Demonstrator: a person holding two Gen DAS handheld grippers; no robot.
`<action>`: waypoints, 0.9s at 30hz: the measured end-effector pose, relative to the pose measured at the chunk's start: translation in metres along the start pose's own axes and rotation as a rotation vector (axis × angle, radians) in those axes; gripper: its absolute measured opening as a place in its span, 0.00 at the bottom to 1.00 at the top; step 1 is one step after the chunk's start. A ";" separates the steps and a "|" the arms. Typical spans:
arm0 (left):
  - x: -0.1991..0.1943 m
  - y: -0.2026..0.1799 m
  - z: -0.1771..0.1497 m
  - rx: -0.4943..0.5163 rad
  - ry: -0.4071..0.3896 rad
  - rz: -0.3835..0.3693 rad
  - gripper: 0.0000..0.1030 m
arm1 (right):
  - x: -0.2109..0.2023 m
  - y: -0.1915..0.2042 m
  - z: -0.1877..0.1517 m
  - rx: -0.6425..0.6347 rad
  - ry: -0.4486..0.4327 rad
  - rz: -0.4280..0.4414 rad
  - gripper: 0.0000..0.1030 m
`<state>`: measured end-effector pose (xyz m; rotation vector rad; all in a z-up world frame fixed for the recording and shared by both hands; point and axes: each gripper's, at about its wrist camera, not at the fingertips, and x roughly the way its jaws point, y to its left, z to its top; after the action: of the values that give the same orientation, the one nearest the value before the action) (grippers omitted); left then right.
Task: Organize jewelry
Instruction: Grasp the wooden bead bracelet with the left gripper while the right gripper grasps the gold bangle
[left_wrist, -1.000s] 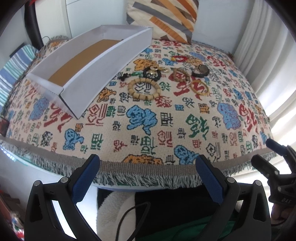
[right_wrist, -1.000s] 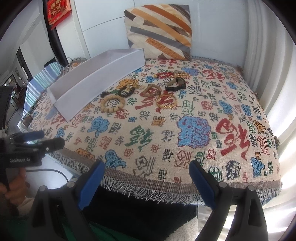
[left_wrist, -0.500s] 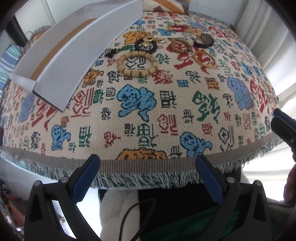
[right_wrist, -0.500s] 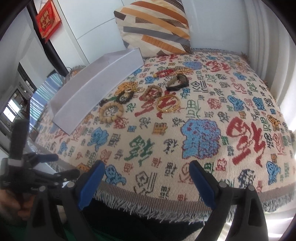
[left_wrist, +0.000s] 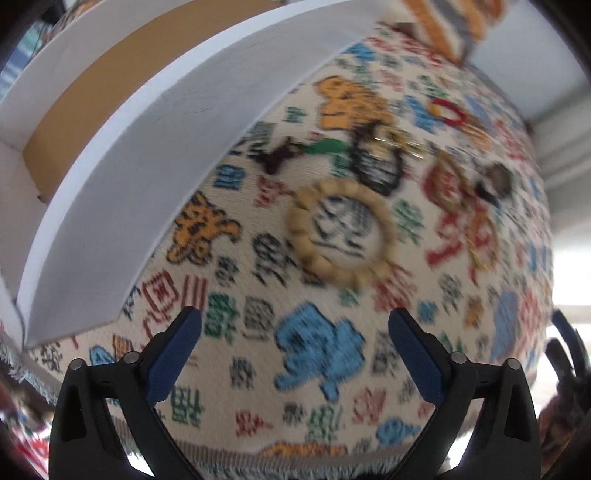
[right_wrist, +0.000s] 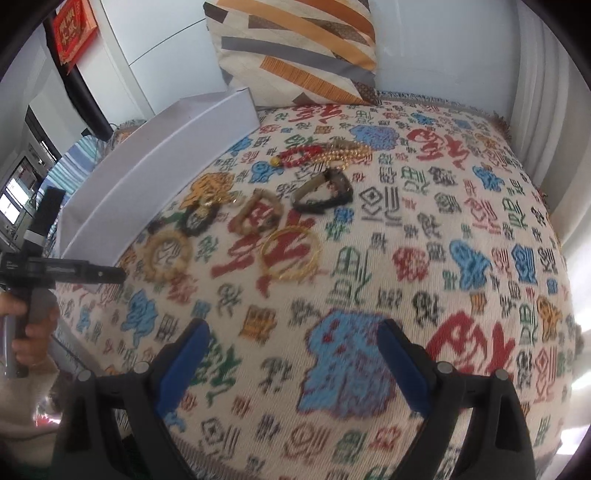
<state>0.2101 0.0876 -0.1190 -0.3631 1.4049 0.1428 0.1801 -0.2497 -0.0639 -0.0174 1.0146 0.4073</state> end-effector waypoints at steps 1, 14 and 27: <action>0.007 0.004 0.005 -0.025 0.020 0.003 0.83 | 0.005 -0.004 0.007 0.011 0.000 0.011 0.91; 0.039 -0.028 0.014 -0.081 -0.015 0.073 0.73 | 0.065 -0.025 0.067 0.151 0.072 0.106 0.74; 0.009 -0.050 0.002 -0.028 -0.103 0.020 0.12 | 0.132 -0.007 0.074 0.022 0.207 -0.082 0.09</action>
<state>0.2292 0.0403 -0.1198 -0.3598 1.3061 0.1954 0.3042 -0.1985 -0.1347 -0.0821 1.2180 0.3241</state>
